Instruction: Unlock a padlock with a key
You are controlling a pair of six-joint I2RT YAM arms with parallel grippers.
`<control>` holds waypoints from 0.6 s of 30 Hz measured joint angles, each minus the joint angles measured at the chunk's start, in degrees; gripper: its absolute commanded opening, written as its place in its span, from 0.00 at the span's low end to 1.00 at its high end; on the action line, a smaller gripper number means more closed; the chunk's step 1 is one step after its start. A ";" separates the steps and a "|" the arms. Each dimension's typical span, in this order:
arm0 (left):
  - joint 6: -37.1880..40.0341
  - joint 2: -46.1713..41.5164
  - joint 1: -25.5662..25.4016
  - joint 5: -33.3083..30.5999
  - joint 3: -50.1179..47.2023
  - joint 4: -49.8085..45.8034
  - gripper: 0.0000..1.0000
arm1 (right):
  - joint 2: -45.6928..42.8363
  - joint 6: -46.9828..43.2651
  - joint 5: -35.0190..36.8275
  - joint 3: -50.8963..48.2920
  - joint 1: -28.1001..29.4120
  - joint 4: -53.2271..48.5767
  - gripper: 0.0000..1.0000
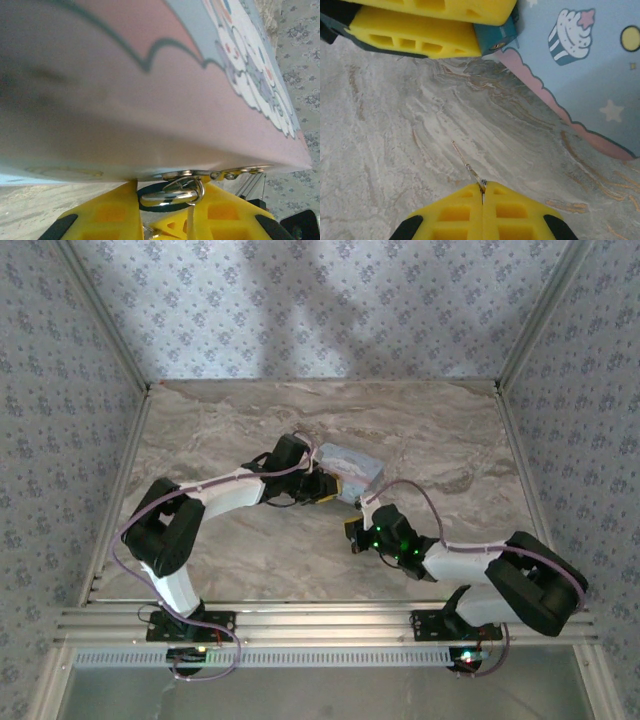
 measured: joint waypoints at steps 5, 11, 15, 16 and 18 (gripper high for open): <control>-1.73 0.00 0.00 0.00 -1.03 2.38 0.08 | 0.04 0.52 2.29 0.00 0.13 1.77 0.00; -2.86 0.00 0.00 0.00 -1.57 3.80 0.08 | 0.37 0.94 3.37 0.00 0.13 2.95 0.00; -3.28 0.00 0.00 -0.02 -1.62 4.00 0.08 | 0.42 0.98 4.66 0.33 0.13 3.41 0.00; -3.32 0.00 0.00 -0.02 -1.64 4.13 0.08 | 0.42 1.01 4.94 0.55 0.13 3.41 0.00; -3.45 0.00 0.00 -0.02 -1.79 4.42 0.08 | 0.42 1.01 5.16 1.01 -0.02 3.48 0.00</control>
